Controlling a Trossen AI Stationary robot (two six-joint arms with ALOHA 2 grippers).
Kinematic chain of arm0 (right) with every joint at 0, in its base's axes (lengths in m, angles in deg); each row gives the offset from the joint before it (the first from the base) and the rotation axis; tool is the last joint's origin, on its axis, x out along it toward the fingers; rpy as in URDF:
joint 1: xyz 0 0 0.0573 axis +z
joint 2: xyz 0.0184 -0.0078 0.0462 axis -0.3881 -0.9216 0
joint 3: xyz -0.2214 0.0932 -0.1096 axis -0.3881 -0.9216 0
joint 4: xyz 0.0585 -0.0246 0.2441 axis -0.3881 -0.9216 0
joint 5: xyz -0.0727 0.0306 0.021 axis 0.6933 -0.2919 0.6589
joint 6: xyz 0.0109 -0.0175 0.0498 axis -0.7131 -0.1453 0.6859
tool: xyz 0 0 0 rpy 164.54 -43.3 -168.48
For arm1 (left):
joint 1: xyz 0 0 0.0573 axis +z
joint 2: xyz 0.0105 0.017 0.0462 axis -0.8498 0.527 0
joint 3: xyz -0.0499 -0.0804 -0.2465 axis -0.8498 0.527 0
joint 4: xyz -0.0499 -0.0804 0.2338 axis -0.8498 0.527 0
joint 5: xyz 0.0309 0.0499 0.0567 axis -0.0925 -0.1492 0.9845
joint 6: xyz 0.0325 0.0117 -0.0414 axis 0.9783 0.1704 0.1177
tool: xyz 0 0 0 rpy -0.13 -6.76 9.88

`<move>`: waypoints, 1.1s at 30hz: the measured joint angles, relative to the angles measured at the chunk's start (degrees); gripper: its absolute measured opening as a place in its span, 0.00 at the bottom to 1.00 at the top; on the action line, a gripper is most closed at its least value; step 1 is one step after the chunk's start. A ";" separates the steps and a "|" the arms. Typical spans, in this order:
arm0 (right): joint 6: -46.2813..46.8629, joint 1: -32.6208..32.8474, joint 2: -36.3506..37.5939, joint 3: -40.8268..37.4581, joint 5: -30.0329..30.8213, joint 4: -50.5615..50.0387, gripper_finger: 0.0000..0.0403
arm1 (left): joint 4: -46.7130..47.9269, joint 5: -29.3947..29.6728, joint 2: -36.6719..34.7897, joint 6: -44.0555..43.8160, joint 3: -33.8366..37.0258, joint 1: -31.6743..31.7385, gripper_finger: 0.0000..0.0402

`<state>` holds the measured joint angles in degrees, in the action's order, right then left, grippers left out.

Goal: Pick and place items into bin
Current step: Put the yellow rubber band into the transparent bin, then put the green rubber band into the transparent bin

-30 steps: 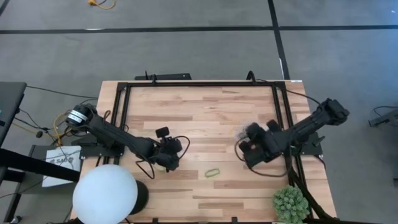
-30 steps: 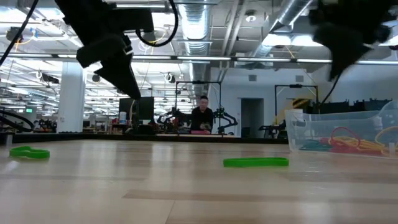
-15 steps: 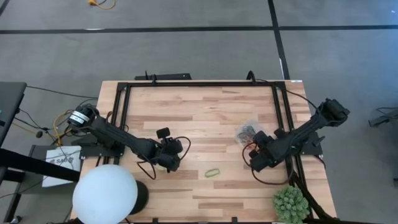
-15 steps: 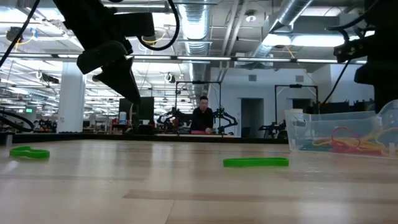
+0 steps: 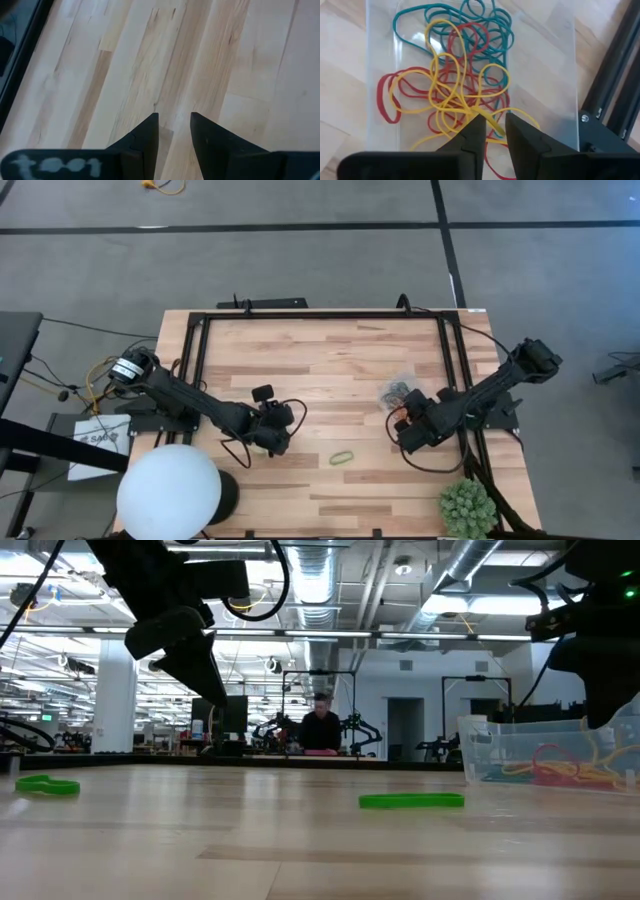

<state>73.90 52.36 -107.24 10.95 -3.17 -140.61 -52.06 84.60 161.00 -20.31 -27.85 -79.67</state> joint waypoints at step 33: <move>-36.01 -0.03 -0.01 0.12 4.89 20.56 0.18 | -4.09 -13.21 -0.07 4.45 0.00 0.00 0.26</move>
<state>37.89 52.32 -107.25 11.07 1.72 -120.05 -56.15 71.39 160.94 -15.85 -27.85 -79.67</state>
